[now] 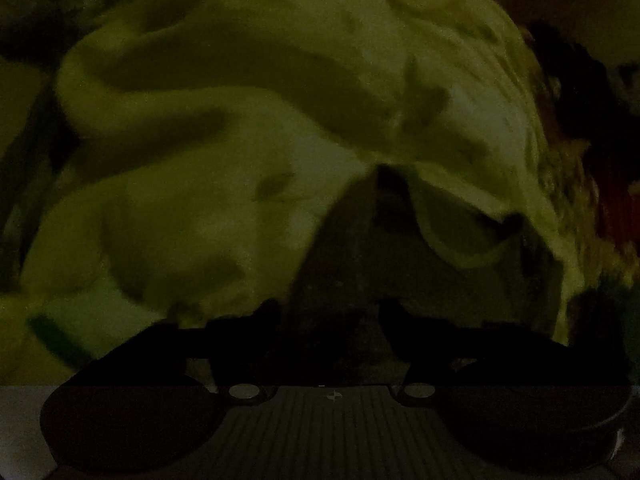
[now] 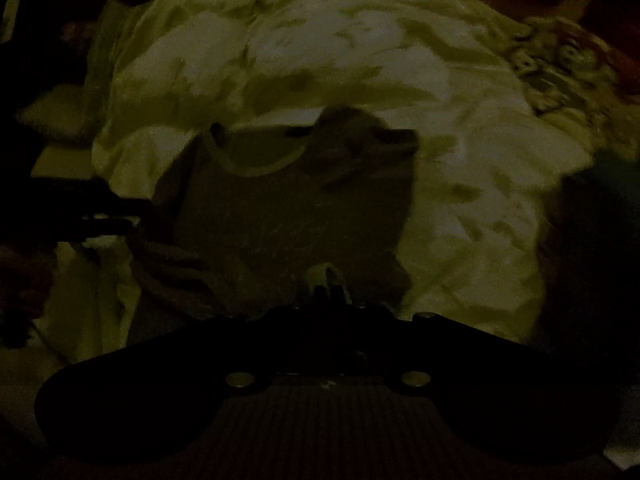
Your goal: Fold small clothes
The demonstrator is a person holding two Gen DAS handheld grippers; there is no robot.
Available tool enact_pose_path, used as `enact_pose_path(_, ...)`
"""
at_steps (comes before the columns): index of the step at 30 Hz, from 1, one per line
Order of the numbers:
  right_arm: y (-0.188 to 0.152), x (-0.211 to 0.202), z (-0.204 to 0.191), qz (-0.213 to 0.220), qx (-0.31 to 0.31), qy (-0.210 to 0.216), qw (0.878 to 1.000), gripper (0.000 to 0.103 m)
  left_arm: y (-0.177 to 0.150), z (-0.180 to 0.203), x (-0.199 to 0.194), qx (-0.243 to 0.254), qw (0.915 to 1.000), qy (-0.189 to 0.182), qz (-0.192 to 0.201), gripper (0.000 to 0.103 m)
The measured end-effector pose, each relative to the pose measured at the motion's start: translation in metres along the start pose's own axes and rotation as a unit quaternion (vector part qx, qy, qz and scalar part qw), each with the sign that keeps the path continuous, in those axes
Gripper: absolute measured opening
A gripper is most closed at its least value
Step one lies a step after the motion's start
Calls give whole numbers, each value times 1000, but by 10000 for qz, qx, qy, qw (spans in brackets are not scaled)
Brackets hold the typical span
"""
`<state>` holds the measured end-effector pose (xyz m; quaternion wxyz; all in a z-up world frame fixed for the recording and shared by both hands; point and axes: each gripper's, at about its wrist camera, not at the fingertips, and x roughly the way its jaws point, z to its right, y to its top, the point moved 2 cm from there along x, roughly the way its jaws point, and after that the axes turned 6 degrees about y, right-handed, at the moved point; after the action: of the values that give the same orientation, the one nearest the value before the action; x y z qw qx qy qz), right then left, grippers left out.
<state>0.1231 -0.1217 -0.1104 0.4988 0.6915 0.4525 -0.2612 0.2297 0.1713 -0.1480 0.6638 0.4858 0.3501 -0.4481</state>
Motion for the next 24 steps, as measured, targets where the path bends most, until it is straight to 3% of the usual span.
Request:
enact_pose_path(3, -5, -14, 10, 110, 327, 1, 9994, 2, 2, 9, 13, 274, 9987, 387, -206, 72)
enact_pose_path(4, -6, -16, 12, 145, 398, -26, 9991, 2, 4, 9, 13, 259, 9987, 407, -190, 70)
enact_pose_path(8, -7, -18, 21, 159, 601, -98, 9980, 2, 15, 5, -2, -31, 9997, 219, 89, 68)
enact_pose_path(11, -6, -12, 18, 57, 433, -5, 9990, 5, 32, -10, -8, -539, 9969, 433, 370, 69)
enact_pose_path(14, -5, 0, 13, -63, 403, 164, 9990, 8, 48, -27, 3, -1121, 9922, 463, 278, 70)
enact_pose_path(18, 0, 21, 4, -145, 197, 127, 9996, 10, 57, -30, 11, -1045, 9929, 513, 243, 71)
enact_pose_path(20, 3, 37, 5, -273, 321, 198, 9989, 29, 57, -31, 14, -1000, 9934, 528, 183, 72)
enact_pose_path(24, 8, 55, 9, -270, 611, 187, 9976, 36, 56, -34, 15, -975, 9937, 531, 146, 72)
